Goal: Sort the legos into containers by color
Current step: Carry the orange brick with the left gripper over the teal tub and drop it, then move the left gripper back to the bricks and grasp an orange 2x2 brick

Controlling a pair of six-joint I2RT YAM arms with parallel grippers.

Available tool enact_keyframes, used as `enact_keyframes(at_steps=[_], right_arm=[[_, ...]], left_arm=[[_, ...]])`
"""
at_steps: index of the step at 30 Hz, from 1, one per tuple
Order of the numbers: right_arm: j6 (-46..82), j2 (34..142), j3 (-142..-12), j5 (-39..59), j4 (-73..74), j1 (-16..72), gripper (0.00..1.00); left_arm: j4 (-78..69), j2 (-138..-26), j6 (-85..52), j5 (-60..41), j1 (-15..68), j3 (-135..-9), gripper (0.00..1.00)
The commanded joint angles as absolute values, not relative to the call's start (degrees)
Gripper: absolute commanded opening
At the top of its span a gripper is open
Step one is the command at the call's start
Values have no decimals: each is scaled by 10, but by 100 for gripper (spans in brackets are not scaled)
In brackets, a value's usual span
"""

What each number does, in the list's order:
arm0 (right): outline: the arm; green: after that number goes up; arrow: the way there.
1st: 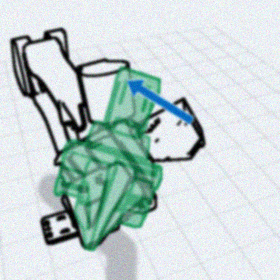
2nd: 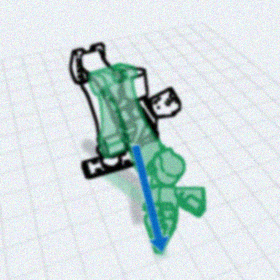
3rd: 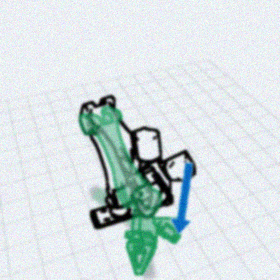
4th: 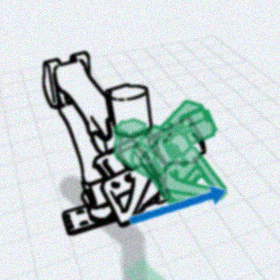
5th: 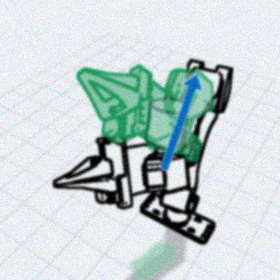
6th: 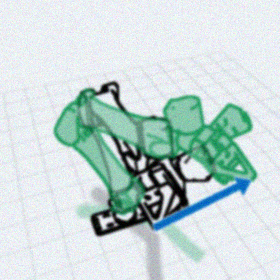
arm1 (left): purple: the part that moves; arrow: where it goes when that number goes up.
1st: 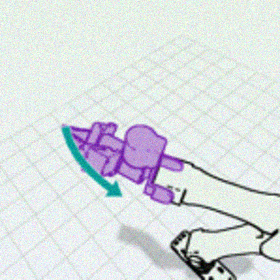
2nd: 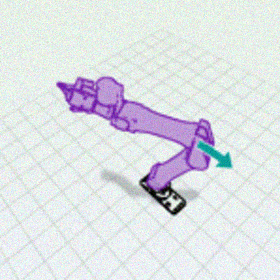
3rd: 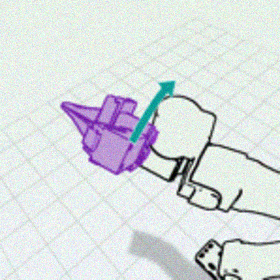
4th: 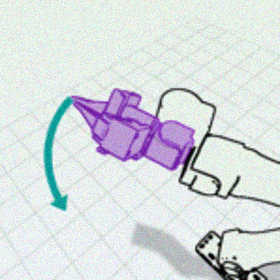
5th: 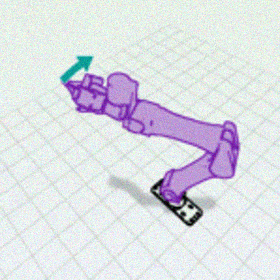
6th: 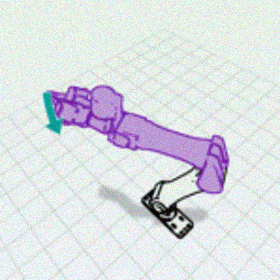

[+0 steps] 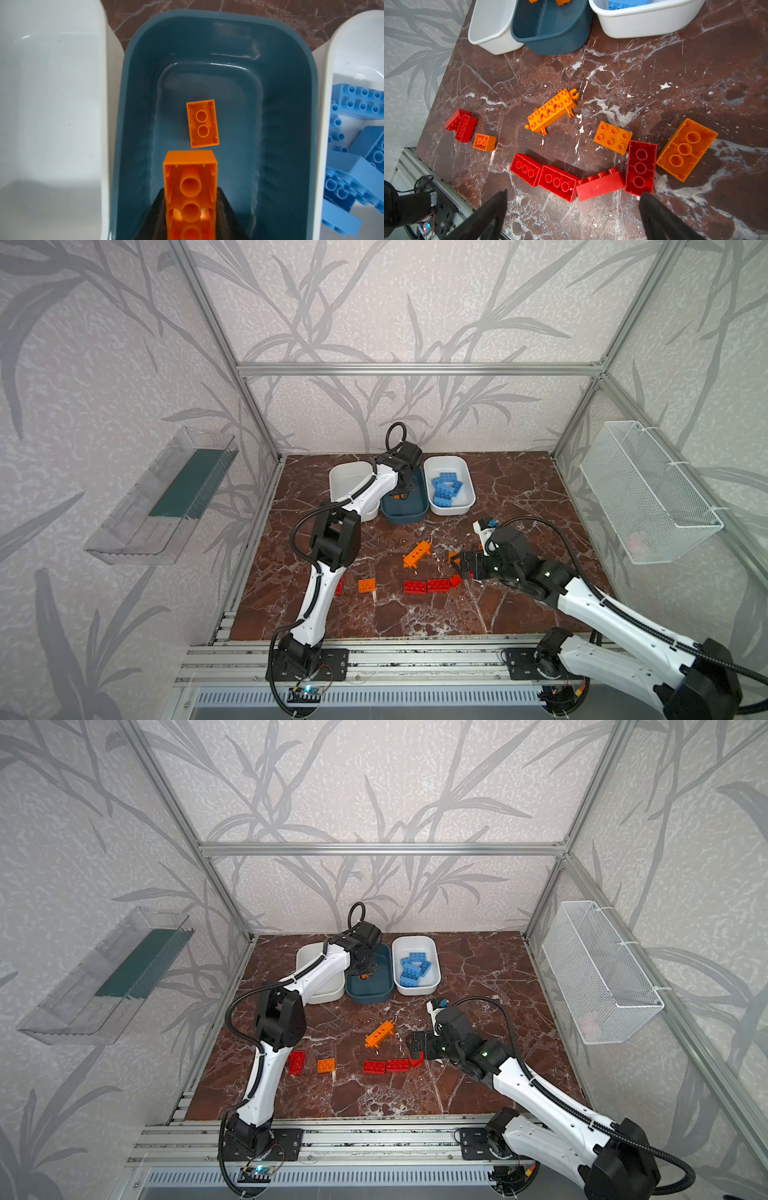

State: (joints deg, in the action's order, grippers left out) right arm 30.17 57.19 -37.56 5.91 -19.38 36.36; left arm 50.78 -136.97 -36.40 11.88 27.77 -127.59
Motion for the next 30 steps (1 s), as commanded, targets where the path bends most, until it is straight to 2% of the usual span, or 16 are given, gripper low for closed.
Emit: enact_keyframes(at_steps=[1,3,11,14,21,27,30], right_arm=[[292,587,-372,89,-169,340,99],[289,600,-373,103,-163,324,99],[276,646,-398,120,-156,301,99],[276,646,-405,122,-161,301,99],[289,595,-401,98,-175,311,99],[292,579,-405,67,-194,347,99],[297,579,-404,61,-194,366,99]], left_arm=[[575,-1412,-355,120,270,-1344,26],[579,-1431,-355,111,264,-1366,29],[580,-1442,-356,95,256,-1382,63],[573,-1412,-356,89,257,-1347,66],[444,-1185,-359,106,279,-1036,67],[389,-991,-391,128,293,-762,67],[358,-897,-422,124,303,-648,71]])
